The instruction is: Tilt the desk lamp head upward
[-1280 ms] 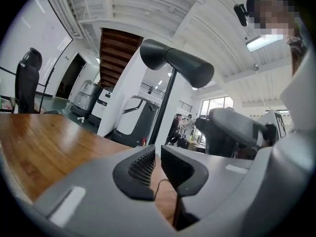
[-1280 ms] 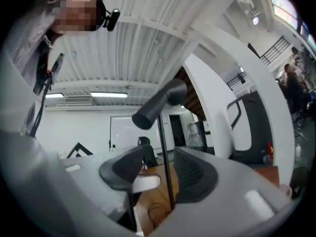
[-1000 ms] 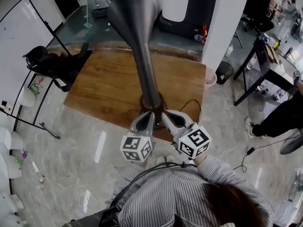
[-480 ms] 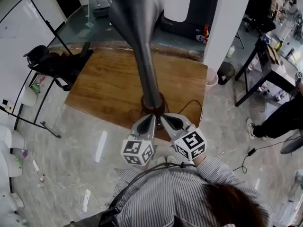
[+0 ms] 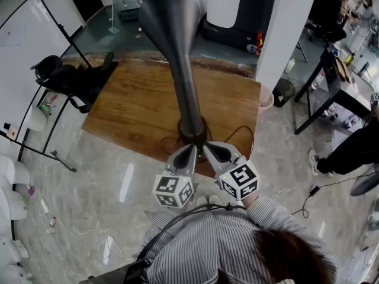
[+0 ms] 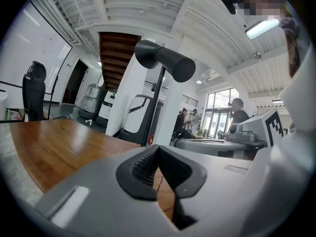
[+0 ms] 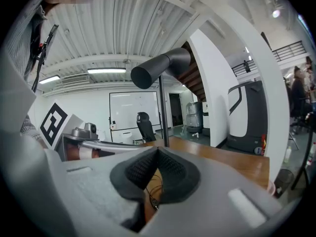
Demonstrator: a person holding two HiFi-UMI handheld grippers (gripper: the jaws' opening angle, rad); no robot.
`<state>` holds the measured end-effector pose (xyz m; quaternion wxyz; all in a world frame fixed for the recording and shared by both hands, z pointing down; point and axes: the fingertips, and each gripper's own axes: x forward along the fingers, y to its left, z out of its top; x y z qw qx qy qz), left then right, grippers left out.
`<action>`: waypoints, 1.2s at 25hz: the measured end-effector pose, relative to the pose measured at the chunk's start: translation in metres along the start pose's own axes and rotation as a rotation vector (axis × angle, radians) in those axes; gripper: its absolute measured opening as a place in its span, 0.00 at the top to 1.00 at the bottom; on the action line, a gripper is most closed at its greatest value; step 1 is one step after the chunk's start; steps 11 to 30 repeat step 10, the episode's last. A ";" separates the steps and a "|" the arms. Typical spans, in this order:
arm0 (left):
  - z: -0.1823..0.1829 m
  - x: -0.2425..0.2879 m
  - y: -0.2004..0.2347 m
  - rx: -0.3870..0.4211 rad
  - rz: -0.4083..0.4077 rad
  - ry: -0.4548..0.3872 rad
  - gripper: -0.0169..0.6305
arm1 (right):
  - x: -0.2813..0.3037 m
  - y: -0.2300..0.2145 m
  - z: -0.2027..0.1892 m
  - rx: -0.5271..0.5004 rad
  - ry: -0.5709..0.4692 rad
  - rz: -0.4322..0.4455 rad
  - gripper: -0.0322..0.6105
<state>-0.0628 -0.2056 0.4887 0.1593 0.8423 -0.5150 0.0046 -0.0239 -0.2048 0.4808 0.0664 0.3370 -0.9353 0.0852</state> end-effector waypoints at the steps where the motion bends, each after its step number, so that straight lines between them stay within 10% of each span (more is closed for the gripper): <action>1: 0.000 0.000 0.000 -0.001 -0.001 0.000 0.97 | 0.000 0.000 0.000 0.000 -0.001 0.000 0.95; 30: 0.000 0.001 0.001 -0.010 -0.004 0.004 0.97 | 0.002 -0.001 0.004 -0.005 -0.005 0.003 0.95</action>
